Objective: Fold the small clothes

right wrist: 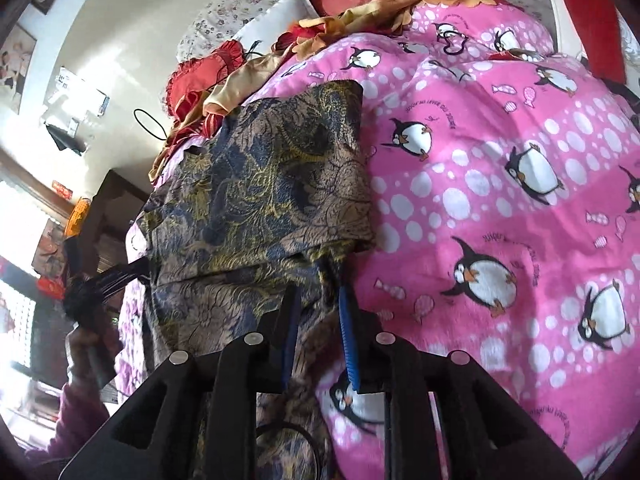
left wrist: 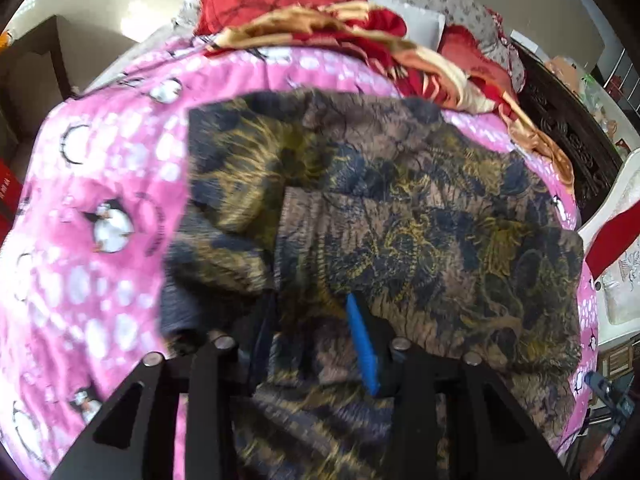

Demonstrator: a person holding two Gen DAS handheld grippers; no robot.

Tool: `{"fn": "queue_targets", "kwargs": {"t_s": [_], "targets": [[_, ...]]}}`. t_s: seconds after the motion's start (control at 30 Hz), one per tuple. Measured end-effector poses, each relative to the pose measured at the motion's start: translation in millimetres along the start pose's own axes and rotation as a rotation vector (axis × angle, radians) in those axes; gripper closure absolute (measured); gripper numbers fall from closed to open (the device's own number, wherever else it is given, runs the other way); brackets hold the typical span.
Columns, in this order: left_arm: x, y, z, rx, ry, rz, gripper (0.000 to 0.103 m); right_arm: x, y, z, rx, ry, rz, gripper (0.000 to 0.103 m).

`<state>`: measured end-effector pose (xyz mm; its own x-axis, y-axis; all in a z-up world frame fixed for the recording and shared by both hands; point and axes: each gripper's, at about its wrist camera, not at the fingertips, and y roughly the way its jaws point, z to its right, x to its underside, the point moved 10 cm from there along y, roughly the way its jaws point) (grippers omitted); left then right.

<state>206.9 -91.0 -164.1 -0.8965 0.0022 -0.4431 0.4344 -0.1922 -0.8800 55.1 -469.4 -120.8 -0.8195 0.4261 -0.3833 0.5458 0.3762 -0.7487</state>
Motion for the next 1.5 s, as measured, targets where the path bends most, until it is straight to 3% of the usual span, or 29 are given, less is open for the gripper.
{"fn": "queue_targets", "kwargs": {"t_s": [0.03,0.1,0.17,0.33,0.5,0.6,0.7,0.73,0.8,0.9,1.0,1.23,1.5], "targets": [[-0.8,4.0,0.5,-0.018,0.01,-0.001,0.077,1.8,-1.5,0.4,-0.007,0.009,-0.005,0.079],[-1.7,8.4,2.4,-0.057,0.045,0.001,0.097,3.7,-4.8,2.3,-0.013,0.018,-0.006,0.079],[-2.9,2.7,4.1,-0.045,0.056,0.012,0.098,3.3,-7.3,3.1,-0.017,0.024,-0.004,0.079],[-18.0,-43.7,-11.8,-0.009,0.046,0.124,0.099,-3.5,-17.3,1.1,-0.027,0.015,0.018,0.079],[-10.8,-29.4,-58.4,-0.107,-0.051,0.069,0.103,-8.6,-25.3,-5.9,-0.038,-0.002,0.038,0.079],[0.2,-26.0,-60.8,-0.057,-0.095,0.045,0.103,-10.7,-27.0,-9.2,-0.03,-0.016,0.044,0.078],[4.2,-37.4,-39.9,-0.003,-0.053,0.067,0.102,-18.6,-22.1,-14.2,0.028,-0.054,0.051,0.078],[4.4,-40.7,-33.9,-0.004,-0.035,0.073,0.1,-22.8,-18.7,-16.0,0.054,-0.066,0.053,0.078],[5.5,-47.3,-21.3,-0.015,0.006,0.079,0.083,-29.7,-7.8,-20.0,0.094,-0.077,0.036,0.078],[9.3,-56.3,-11.7,-0.015,0.033,0.089,0.059,-25.7,1.1,-31.8,0.075,-0.121,-0.018,0.078],[21.2,-65.6,-6.0,0.013,0.05,0.08,0.046,-14.9,-13.6,-40.1,0.079,-0.206,-0.035,0.078],[88.4,-92.2,-14.7,0.029,0.047,0.044,0.038,43.6,-61.5,-29.0,-0.008,-0.219,-0.173,0.065],[131.6,-115.0,-19.5,0.045,0.038,0.016,0.038,139.1,-18.5,-1.0,0.114,-0.303,-0.327,0.065]]}}
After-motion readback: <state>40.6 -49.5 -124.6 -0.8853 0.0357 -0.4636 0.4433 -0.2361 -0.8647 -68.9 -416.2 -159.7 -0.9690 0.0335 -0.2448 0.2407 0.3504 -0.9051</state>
